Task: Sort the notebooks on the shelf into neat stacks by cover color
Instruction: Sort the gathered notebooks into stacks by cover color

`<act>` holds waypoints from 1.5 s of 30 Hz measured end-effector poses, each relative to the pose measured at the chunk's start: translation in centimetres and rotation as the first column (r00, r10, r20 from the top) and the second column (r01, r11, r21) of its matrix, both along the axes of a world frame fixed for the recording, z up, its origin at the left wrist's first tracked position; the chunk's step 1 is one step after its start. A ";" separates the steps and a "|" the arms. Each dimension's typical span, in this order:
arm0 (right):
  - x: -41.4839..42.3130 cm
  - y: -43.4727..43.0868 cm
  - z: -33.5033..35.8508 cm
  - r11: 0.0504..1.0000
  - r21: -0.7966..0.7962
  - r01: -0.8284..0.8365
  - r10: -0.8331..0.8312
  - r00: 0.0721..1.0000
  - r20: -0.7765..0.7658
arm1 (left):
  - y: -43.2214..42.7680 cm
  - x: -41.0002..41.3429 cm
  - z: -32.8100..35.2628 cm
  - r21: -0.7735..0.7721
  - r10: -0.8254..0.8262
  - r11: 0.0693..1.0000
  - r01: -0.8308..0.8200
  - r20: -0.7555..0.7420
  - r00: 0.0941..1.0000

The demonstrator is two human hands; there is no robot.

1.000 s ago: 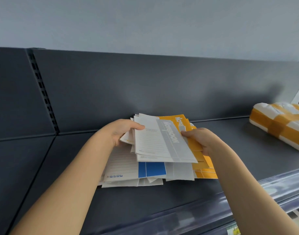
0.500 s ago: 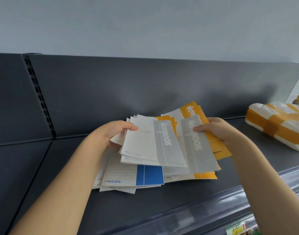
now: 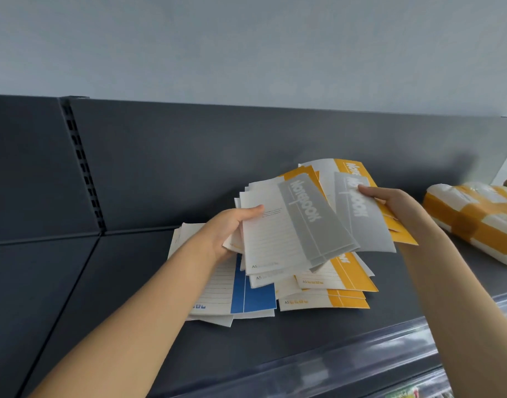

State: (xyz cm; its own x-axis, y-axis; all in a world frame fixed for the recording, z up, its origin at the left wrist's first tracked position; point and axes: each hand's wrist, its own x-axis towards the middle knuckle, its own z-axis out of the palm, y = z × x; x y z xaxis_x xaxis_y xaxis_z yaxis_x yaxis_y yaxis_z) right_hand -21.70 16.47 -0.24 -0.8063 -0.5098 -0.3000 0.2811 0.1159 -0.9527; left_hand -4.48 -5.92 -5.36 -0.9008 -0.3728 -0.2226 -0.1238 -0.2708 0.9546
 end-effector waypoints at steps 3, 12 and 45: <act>0.4 0.3 0.7 0.999 -0.041 -0.010 0.011 1.000 0.006 | 0.5 -0.1 -0.1 0.063 -0.009 0.998 0.010 -0.014 1.000; 1.2 0.9 3.1 0.960 -0.273 0.060 -0.064 0.998 -0.006 | 0.9 -0.6 1.6 0.141 0.017 0.990 -0.005 -0.086 0.996; 17.3 -16.9 -4.4 0.923 -0.076 -0.377 0.337 0.889 -0.309 | -6.2 16.0 0.7 -0.331 0.195 0.923 -0.197 -0.041 0.980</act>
State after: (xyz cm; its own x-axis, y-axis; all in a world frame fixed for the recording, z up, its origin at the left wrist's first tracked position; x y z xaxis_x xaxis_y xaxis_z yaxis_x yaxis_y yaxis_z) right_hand -4.41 -0.48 -4.64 -0.6028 -0.7978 0.0031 -0.0408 0.0270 -0.9988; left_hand 11.51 -12.11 -4.61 -0.8034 -0.5933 -0.0496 -0.0935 0.0434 0.9947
